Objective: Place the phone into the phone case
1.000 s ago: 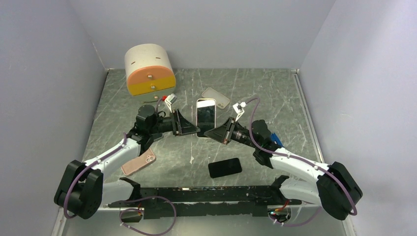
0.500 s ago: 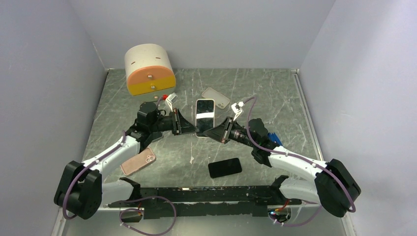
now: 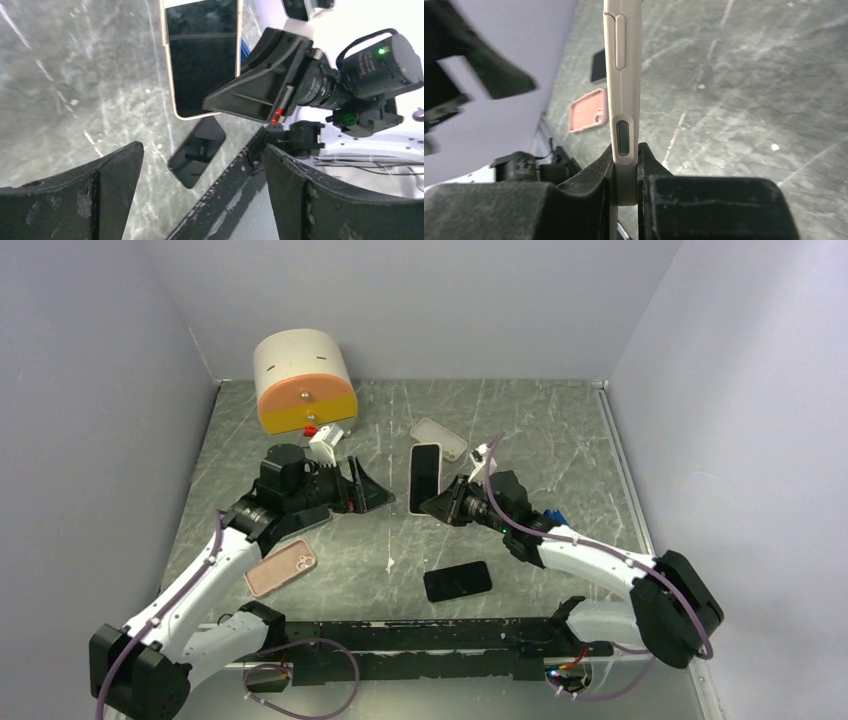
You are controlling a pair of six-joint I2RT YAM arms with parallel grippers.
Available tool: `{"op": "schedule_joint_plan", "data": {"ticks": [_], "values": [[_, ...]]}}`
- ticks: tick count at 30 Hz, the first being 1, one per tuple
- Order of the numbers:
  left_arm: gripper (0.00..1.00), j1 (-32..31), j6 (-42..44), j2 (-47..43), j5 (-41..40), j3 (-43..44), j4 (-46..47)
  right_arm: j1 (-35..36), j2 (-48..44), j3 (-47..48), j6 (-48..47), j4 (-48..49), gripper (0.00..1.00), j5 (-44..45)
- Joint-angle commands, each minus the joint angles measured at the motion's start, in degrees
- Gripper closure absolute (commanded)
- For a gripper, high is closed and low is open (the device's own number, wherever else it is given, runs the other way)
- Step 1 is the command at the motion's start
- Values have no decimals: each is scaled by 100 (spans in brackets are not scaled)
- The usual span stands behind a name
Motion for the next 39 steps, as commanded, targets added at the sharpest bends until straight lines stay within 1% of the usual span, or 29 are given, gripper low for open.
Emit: {"op": "schedule_joint_plan", "data": {"ticks": [1,5,9,13,14,15,17,20,22,25,28,32,36,39], "values": [[6,-19,1097,-160,-919,533,-1204,-24,550,546,-306,-57,100,231],[6,-23,1289,-214,-1519,839,-1907,-30,1325,685,-247,268,100,-238],[6,-23,1501,-392,-1696,1061,-2380,-59,2180,816,-68,737,100,-733],[6,-23,1755,-631,-2005,1042,-2572,-70,2629,961,7,756,100,-645],[6,-21,1808,-689,-2076,1025,-2607,-90,2708,973,57,789,97,-662],[6,-23,1854,-729,-2151,1010,-2627,-110,2790,1011,95,770,92,-691],[6,-23,1903,-798,-2230,958,-2625,-128,2928,1110,122,571,80,-672],[6,-23,1927,-834,-2203,917,-2583,-157,3032,1202,95,102,65,-481],[6,-22,1943,-832,-2197,920,-2581,-171,3064,1248,19,-193,59,-341],[6,-22,1963,-805,-2232,952,-2599,-203,3071,1382,-156,-703,58,-118],[6,-23,1962,-812,-2214,952,-2567,-296,3072,1490,-302,-1005,58,-30],[6,-23,1949,-845,-2218,943,-2550,-433,3132,1881,-661,-1826,52,371],[6,-21,1945,-905,-2267,906,-2572,-614,3119,2216,-962,-2227,46,462],[6,-23,1937,-970,-2285,890,-2550,-779,3217,2504,-1205,-2326,46,447]]}}
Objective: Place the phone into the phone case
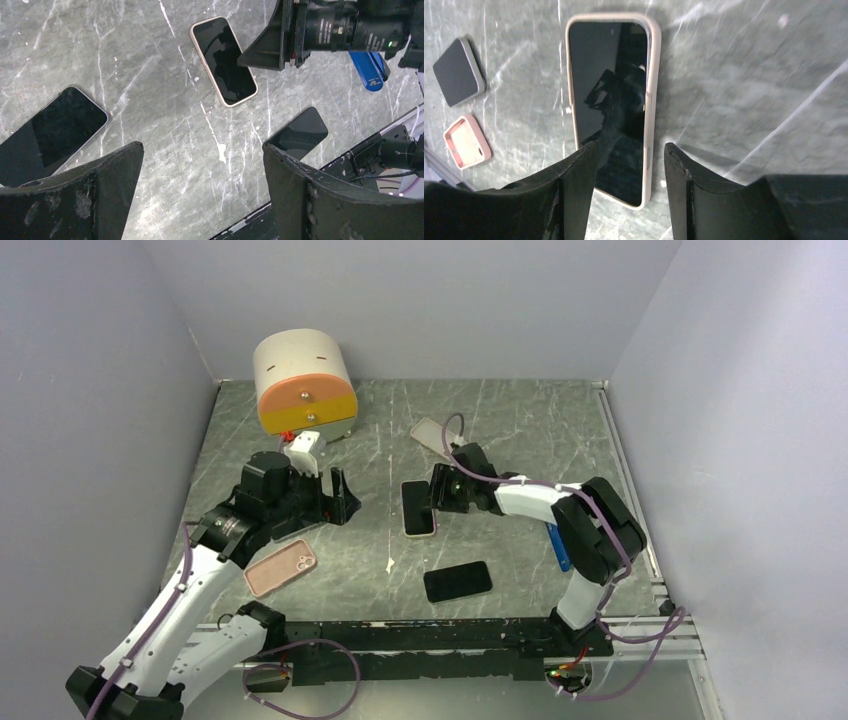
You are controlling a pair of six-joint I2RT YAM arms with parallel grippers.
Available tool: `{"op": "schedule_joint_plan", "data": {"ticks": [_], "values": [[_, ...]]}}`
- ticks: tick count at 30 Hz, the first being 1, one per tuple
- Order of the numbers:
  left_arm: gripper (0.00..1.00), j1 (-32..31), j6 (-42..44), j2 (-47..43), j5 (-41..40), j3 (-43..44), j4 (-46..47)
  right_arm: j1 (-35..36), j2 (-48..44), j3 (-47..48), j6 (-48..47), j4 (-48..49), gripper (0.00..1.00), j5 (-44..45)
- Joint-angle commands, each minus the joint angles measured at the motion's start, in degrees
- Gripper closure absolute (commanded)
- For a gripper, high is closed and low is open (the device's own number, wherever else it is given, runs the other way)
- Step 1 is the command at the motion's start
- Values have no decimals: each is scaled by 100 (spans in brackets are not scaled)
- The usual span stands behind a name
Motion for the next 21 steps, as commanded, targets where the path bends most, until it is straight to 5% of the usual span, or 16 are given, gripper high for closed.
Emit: {"op": "schedule_joint_plan", "data": {"ticks": [1,16,21], "values": [[6,-23,55,-177,-106,61,47,-233,134,602,-580,-300,48,168],[6,-23,74,-254,-91,50,61,-554,1435,2097,-1548,-940,64,-256],[6,-22,76,-270,-109,49,57,-256,1716,2466,-1707,-1793,78,327]]}}
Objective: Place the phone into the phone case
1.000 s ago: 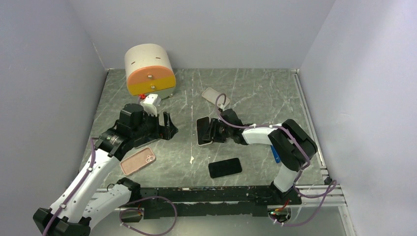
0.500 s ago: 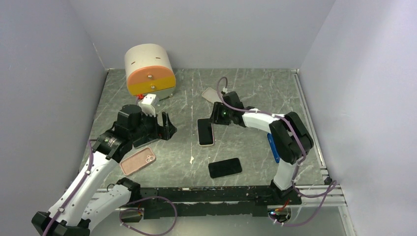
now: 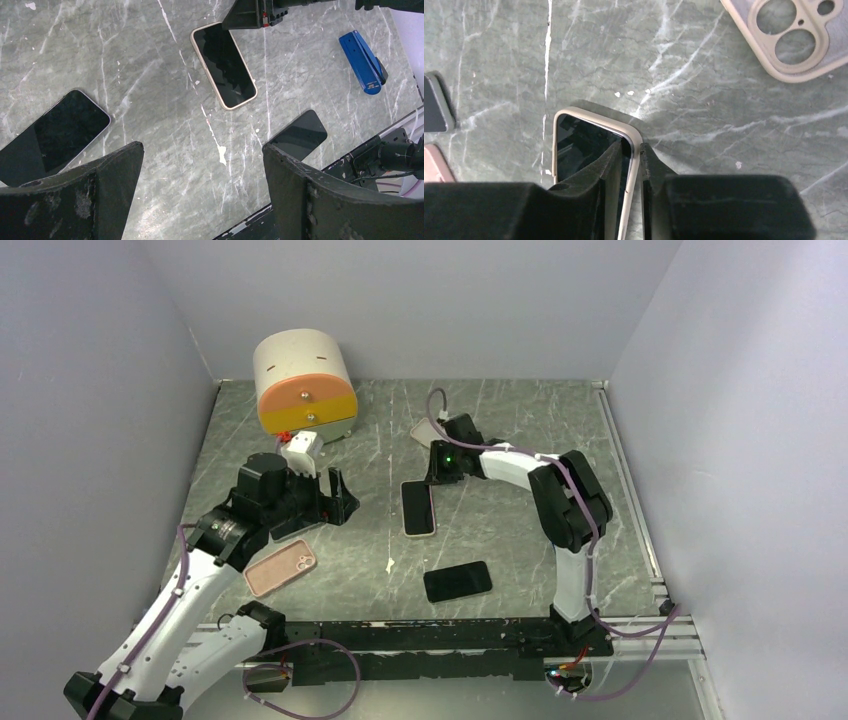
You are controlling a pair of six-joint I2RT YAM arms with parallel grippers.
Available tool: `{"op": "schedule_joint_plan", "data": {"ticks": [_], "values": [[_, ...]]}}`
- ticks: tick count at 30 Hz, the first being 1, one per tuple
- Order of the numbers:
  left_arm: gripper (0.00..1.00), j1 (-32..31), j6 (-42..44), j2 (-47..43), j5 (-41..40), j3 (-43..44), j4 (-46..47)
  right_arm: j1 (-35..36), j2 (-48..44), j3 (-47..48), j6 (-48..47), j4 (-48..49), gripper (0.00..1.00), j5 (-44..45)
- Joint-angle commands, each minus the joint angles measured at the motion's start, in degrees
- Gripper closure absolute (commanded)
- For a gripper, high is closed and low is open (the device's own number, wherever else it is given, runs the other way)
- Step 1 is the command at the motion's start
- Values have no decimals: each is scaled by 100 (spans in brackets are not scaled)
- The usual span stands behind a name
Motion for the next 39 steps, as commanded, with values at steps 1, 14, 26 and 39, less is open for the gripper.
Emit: {"op": "schedule_joint_plan", "data": {"ticks": [1,14,26,39], "values": [[6,-23,72,-129,-50,41,56,416,320,499,-357,-1239,80,782],[6,-14,99,-185,-57,39,79,777,564,-71,-19,-1440,97,1315],[6,-14,43,-238,-208,28,39,679,-90,658,83,-1549,92,1050],[6,-14,-16,-421,-528,24,-107,320,-1005,683,682,-1891,55,1195]]}}
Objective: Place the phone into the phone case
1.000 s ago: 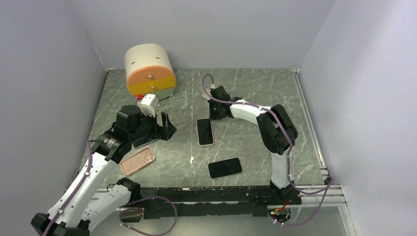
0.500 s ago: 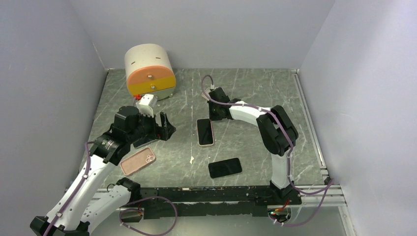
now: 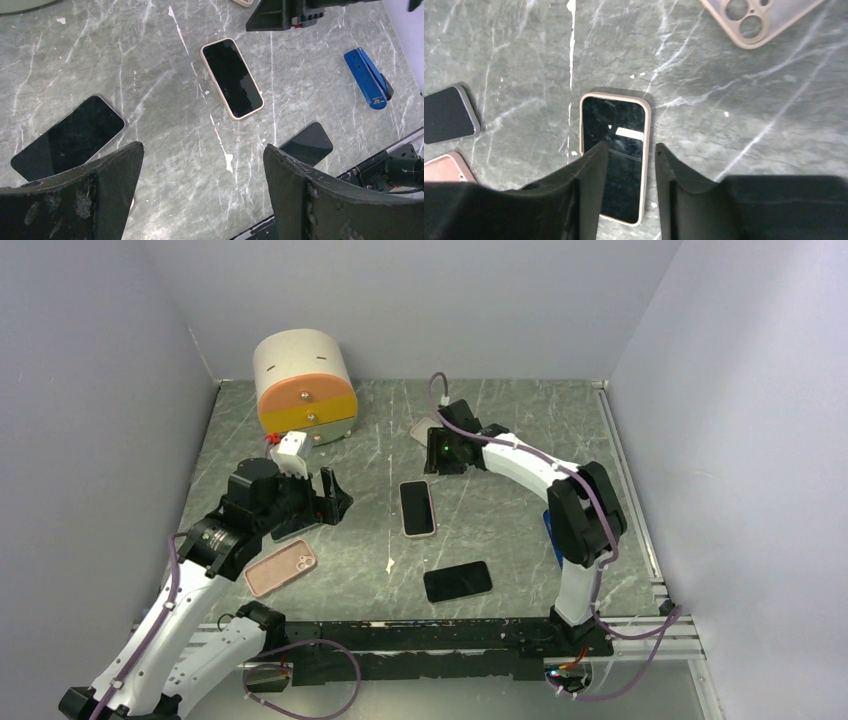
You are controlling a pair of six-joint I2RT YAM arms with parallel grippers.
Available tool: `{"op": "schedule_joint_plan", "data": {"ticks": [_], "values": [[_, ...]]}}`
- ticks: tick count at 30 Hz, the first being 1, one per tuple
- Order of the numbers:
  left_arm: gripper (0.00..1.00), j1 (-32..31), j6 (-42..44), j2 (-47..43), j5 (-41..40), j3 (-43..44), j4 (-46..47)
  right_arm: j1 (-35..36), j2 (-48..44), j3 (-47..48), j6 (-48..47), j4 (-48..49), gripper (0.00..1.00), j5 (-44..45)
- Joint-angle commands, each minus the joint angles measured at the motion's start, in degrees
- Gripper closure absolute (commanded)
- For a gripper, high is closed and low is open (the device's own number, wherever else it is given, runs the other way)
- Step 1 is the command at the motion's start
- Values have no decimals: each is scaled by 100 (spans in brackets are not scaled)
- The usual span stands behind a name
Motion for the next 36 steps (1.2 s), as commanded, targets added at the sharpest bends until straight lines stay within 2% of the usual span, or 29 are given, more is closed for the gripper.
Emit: {"op": "schedule_joint_plan", "data": {"ticks": [1,5,7,10,13,18,21,25,36], "values": [[6,-14,-9,-119,-194,16,-83,-69,-535,-225,581,-376,49,258],[6,-13,-10,-147,-222,29,-90,-14,-1005,-714,850,-647,30,643],[6,-14,-9,-172,-240,18,-80,-12,-1332,-908,1602,-1050,18,1152],[6,-10,-9,-159,-193,8,-50,-7,-1411,-767,3063,-2442,15,1526],[6,-14,-3,-117,-148,29,-52,69,-1322,-756,3837,-3127,13,1409],[6,-14,-17,-115,-116,13,-39,225,-1660,-1526,5383,-3729,14,1080],[6,-14,-35,-116,-38,15,-42,395,-2075,-1832,6062,-3842,15,815],[6,-14,-44,-138,71,-9,33,753,-2598,-1895,6830,-4070,15,968],[6,-14,-37,-281,337,-38,83,1533,-2411,-2340,7793,-3743,16,384]]}}
